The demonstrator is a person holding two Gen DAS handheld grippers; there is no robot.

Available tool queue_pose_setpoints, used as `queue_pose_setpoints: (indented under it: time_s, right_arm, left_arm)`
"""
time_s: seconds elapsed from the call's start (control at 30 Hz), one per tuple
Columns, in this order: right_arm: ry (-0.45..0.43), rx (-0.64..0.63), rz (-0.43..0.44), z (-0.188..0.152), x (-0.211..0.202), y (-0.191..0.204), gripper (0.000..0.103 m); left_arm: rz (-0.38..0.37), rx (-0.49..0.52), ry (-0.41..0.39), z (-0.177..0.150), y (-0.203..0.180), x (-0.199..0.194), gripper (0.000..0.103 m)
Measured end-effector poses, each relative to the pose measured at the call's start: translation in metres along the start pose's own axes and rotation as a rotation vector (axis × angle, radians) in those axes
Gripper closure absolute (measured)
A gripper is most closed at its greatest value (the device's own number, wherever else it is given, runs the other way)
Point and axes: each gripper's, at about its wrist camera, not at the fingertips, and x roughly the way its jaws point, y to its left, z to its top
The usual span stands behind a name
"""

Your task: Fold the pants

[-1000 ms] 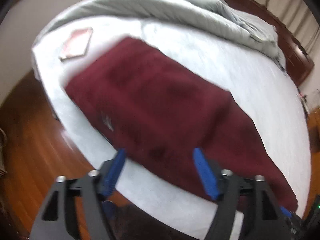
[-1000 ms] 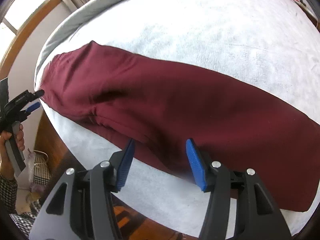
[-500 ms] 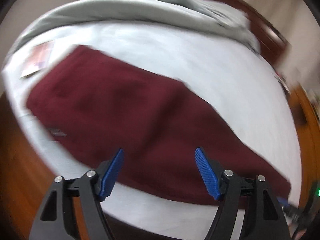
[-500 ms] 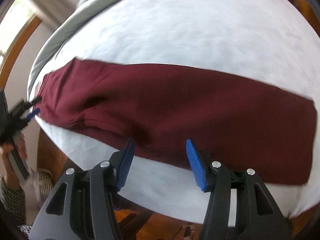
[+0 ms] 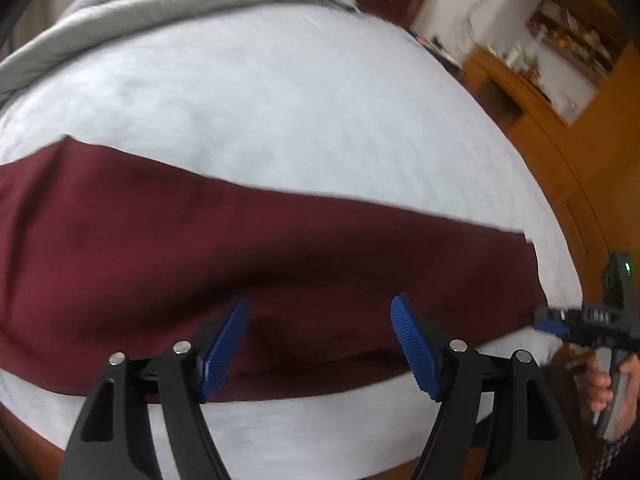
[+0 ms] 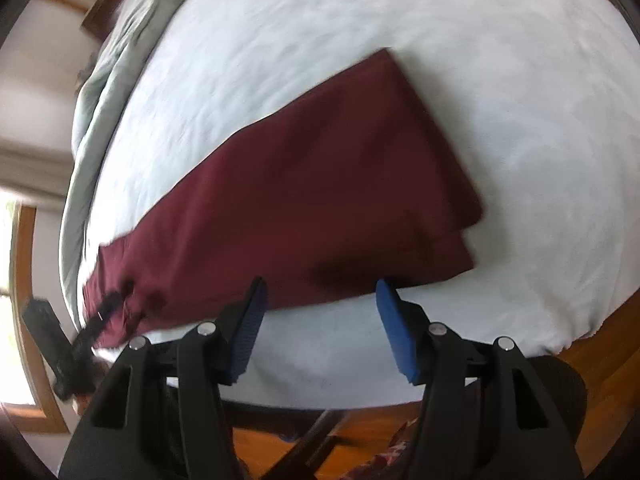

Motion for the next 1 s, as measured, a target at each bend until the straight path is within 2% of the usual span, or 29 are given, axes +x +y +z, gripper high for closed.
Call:
queue_pose_setpoints:
  time_s: [0.1, 0.23, 0.33, 0.5, 0.6, 0.63, 0.67, 0.77, 0.83, 0.93, 1.0]
  right_arm:
    - [0.016, 0.106, 0.019, 0.006, 0.006, -0.025, 0.047]
    - [0.01, 0.178, 0.074, 0.008, 0.008, -0.042, 0.043]
    - [-0.008, 0.231, 0.142, 0.013, 0.01, -0.05, 0.032]
    - [-0.021, 0.231, 0.132, 0.02, 0.012, -0.054, 0.032]
    - [-0.042, 0.207, 0.07, 0.018, 0.012, -0.046, 0.061]
    - [-0.056, 0.19, 0.083, 0.017, 0.009, -0.042, 0.079]
    - [-0.064, 0.179, 0.112, 0.018, 0.007, -0.038, 0.085]
    - [-0.15, 0.069, 0.112, 0.023, -0.019, -0.011, 0.09]
    - [-0.207, 0.014, 0.135, 0.027, -0.044, 0.001, 0.091]
    - [-0.278, 0.018, 0.201, 0.034, -0.082, -0.001, 0.091]
    - [-0.301, 0.012, 0.179, 0.037, -0.095, -0.009, 0.091]
  left_arm:
    - [0.002, 0.02, 0.109, -0.007, -0.005, 0.03, 0.028]
    - [-0.009, 0.021, 0.109, -0.008, -0.002, 0.032, 0.026]
    - [-0.012, 0.02, 0.12, -0.009, -0.004, 0.031, 0.026]
    - [-0.011, 0.036, 0.125, -0.012, -0.005, 0.03, 0.024]
    - [-0.009, 0.035, 0.123, -0.011, -0.006, 0.03, 0.023]
    - [-0.008, 0.034, 0.124, -0.011, -0.006, 0.03, 0.023]
    - [-0.007, 0.03, 0.125, -0.011, -0.006, 0.029, 0.022]
    - [-0.024, 0.002, 0.122, -0.007, -0.009, 0.027, 0.023]
    - [-0.077, -0.035, 0.092, -0.003, -0.01, 0.017, 0.023]
    - [-0.09, -0.04, 0.018, 0.003, -0.016, 0.0, 0.023]
    - [-0.113, -0.024, -0.005, 0.002, -0.024, -0.003, 0.021]
